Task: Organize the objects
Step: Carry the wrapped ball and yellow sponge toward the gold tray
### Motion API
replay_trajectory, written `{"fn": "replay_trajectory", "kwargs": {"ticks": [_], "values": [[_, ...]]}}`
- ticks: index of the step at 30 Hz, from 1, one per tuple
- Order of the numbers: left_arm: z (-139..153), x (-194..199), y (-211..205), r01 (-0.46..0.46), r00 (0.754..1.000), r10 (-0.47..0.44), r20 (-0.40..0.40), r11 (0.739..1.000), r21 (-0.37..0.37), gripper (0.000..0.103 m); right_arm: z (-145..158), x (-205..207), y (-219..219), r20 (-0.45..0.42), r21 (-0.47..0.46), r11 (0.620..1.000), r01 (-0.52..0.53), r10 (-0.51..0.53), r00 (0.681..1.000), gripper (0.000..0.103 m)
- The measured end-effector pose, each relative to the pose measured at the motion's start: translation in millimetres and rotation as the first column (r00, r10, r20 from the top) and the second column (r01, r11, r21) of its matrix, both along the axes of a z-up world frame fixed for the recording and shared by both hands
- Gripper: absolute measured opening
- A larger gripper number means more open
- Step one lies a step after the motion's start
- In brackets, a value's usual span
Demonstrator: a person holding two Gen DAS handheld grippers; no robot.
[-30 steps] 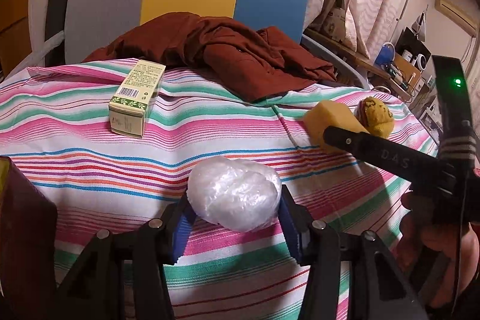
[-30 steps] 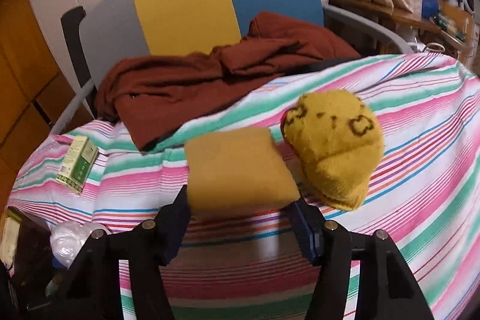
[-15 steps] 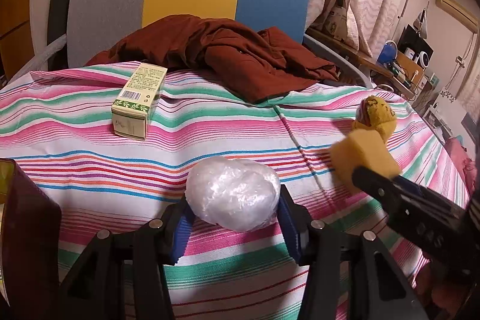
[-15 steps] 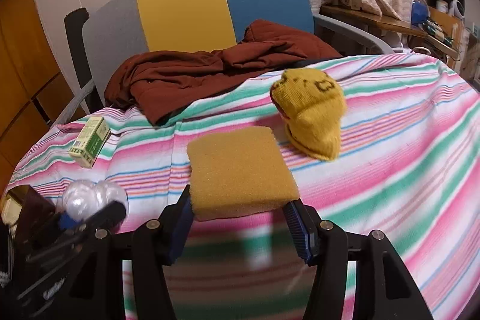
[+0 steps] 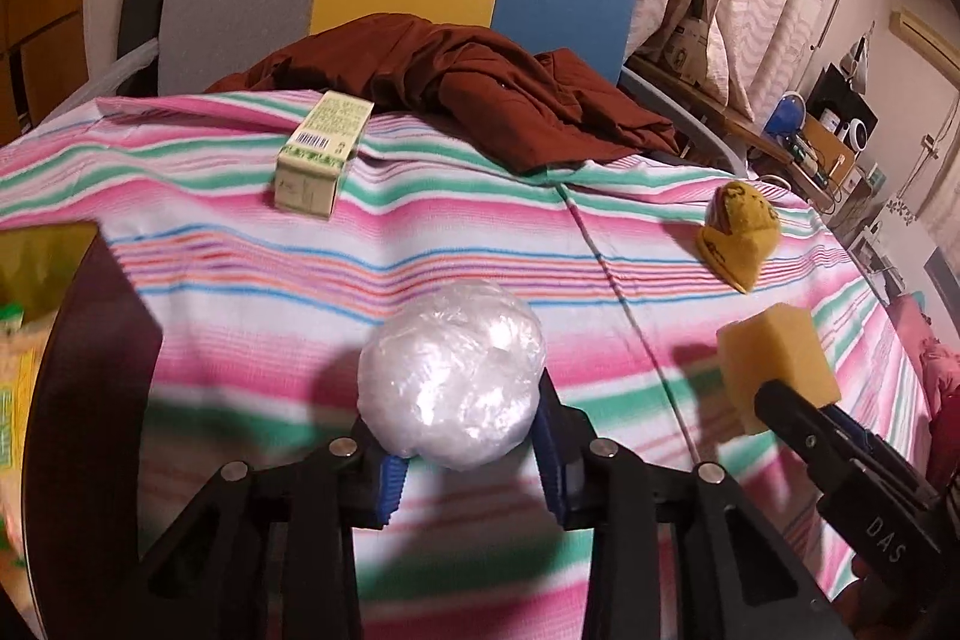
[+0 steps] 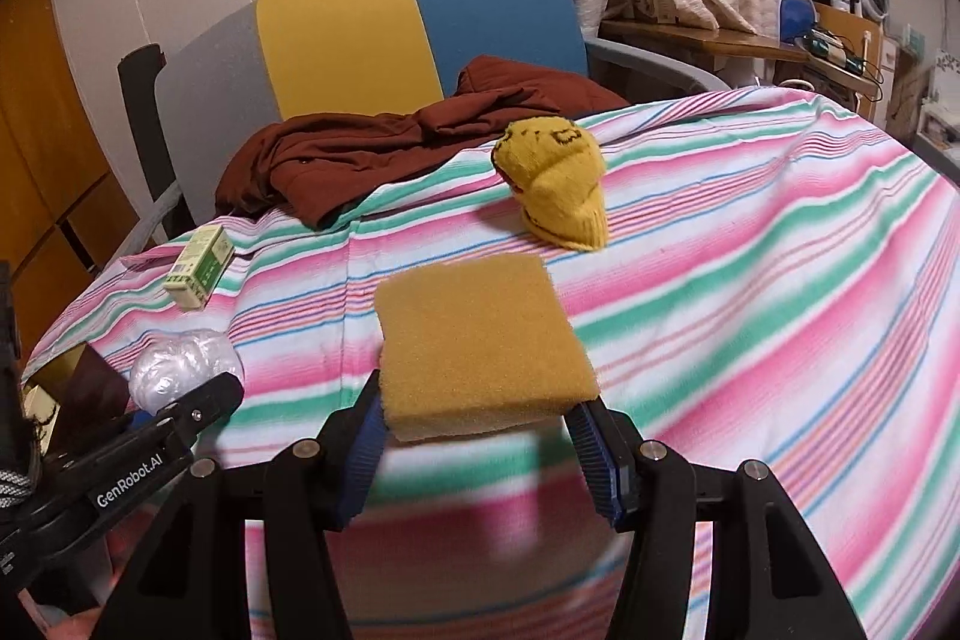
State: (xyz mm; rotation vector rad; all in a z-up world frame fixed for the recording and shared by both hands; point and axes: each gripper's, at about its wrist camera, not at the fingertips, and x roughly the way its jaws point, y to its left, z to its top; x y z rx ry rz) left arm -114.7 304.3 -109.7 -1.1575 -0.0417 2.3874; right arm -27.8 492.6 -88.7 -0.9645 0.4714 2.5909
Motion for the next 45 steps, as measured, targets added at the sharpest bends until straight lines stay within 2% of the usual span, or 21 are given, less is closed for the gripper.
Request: {"fn": "replay_trajectory", "kwargs": {"ticks": [6,10,14,20,27,33,42,45], "values": [[3.5,24.8,-6.2,0.021,1.0,-0.021,0.007,1.0,0.0,0.034,0.0,22.3,-14.7,-0.011,-0.006,1.0,-0.006,0.006,1.0,0.058],[10.0,41.3,-15.6,0.037,0.999,-0.037,0.014,0.998,0.042,0.034,-1.3,37.3,-21.1,-0.011,-0.029,1.0,0.001,-0.001,1.0,0.058],[13.1,64.4,-19.6,0.099,0.995,-0.1,0.02,0.994,0.049,0.034,-9.5,52.3,-25.4,0.01,-0.074,0.997,0.01,-0.009,1.0,0.059],[30.3,99.6,-38.9,0.183,0.983,-0.182,-0.025,0.98,0.075,0.034,-8.2,75.8,-47.8,0.001,-0.031,0.999,-0.038,0.038,0.999,0.058],[63.5,112.3,-90.7,0.151,0.987,-0.141,-0.077,0.98,0.13,0.034,9.1,83.0,-76.7,-0.019,-0.043,0.991,-0.13,0.129,0.991,0.058],[76.9,109.2,-147.7,0.053,0.996,-0.04,-0.084,0.986,0.159,0.034,40.8,71.5,-127.6,-0.076,-0.001,0.956,-0.292,0.291,0.954,0.059],[61.6,95.6,-238.4,-0.135,0.99,0.14,-0.031,0.984,0.12,0.034,64.9,37.3,-218.2,-0.089,0.043,0.856,-0.515,0.517,0.851,0.059],[55.5,90.5,-254.7,-0.165,0.986,0.166,-0.01,0.981,0.102,0.034,66.9,22.1,-247.7,-0.069,0.075,0.82,-0.568,0.573,0.817,0.06]]}}
